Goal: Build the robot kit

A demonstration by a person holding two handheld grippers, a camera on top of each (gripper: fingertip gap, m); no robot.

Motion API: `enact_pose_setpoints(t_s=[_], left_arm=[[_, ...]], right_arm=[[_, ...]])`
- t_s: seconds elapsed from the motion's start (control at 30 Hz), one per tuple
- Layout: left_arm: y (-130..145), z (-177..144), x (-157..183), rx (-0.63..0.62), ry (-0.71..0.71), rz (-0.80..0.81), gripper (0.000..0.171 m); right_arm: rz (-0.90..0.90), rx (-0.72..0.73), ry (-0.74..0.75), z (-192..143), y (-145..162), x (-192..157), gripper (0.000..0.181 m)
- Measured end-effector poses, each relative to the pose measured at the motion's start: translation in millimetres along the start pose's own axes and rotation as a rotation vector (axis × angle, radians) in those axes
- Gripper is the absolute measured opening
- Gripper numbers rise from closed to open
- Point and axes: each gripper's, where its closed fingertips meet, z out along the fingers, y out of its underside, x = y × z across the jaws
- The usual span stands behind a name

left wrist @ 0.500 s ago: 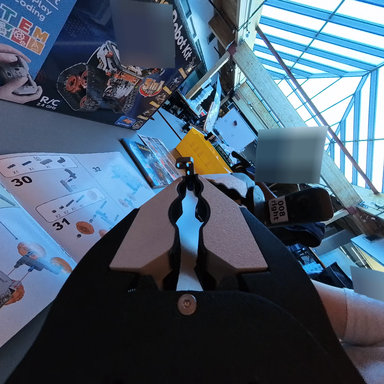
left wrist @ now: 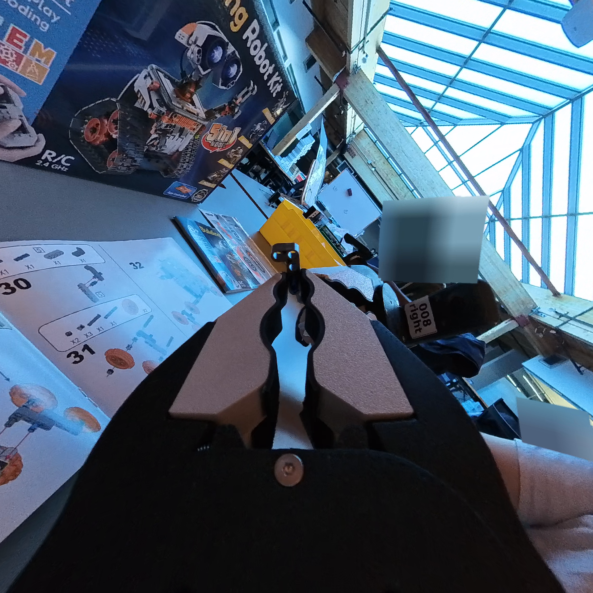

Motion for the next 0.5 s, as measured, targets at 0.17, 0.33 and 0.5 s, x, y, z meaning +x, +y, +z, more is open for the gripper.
enact_pose_setpoints(t_s=[0.17, 0.33, 0.5], left_arm=[[2.9, -2.6, -0.5, -0.035, 0.023, -0.037, 0.004], [6.7, -3.6, -2.2, -0.055, 0.031, -0.075, 0.005], [10.7, -4.0, 2.4, -0.082, 0.087, -0.126, 0.004]], right_arm=[[-0.114, -0.018, -0.012, 0.0, 2.0, -3.1, 0.006], [-0.124, -0.010, -0.061, -0.8, 4.6, -5.9, 0.006], [-0.060, 0.034, -0.162, -6.5, 1.8, -7.2, 0.006]])
